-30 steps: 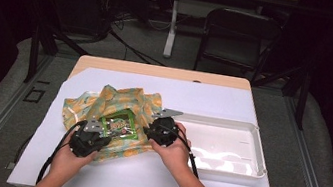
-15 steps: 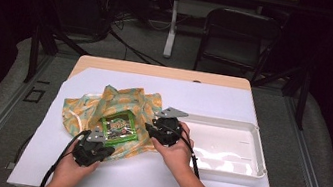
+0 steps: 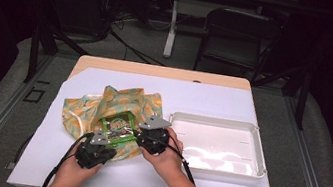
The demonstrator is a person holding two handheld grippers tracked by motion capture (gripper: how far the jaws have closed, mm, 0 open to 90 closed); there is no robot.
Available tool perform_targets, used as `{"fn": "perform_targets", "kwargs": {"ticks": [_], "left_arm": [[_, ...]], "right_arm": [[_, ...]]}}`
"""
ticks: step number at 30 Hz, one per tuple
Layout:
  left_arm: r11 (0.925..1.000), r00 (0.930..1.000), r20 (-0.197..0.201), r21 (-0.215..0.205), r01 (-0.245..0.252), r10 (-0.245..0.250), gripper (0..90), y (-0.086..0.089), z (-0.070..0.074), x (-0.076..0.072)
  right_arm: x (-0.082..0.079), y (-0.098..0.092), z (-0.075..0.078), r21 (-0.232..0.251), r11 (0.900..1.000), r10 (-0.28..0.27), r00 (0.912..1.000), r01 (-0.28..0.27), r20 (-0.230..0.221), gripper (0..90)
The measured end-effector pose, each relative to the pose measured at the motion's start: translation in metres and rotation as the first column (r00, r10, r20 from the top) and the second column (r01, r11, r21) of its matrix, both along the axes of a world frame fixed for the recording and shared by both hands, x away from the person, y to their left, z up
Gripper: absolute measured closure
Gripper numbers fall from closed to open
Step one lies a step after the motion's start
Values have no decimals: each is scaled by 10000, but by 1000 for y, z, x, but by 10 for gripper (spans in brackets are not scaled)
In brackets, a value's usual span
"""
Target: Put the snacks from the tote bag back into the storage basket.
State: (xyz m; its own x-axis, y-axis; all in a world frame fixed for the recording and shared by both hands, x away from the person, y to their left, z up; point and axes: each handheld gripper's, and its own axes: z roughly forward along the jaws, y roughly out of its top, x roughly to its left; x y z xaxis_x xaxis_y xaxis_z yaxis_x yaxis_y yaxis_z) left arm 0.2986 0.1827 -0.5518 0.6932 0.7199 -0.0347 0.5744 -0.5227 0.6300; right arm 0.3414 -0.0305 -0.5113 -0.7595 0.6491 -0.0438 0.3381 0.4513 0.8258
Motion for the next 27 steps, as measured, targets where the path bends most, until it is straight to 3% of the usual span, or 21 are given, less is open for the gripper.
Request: {"fn": "perform_targets", "kwargs": {"ticks": [3, 8, 9, 27], "left_arm": [[10000, 10000, -19, -54, 5, -5, 838, 0, 0, 0], [9999, 10000, -71, -125, 54, -55, 836, 1, 0, 0], [9998, 9999, -116, -155, 86, -88, 834, 2, 0, 1], [10000, 9997, -226, -68, 50, -51, 803, 3, 1, 1]], "right_arm": [[5, 5, -13, -334, 9994, 71, 9966, -99, -825, 744], [7, 6, -20, -332, 9994, 19, 9918, -61, -1277, 778], [5, 6, -21, -610, 9980, 55, 9892, -146, -1462, 786], [2, 8, -39, -1803, 9823, 88, 9749, -500, -2223, 819]]}}
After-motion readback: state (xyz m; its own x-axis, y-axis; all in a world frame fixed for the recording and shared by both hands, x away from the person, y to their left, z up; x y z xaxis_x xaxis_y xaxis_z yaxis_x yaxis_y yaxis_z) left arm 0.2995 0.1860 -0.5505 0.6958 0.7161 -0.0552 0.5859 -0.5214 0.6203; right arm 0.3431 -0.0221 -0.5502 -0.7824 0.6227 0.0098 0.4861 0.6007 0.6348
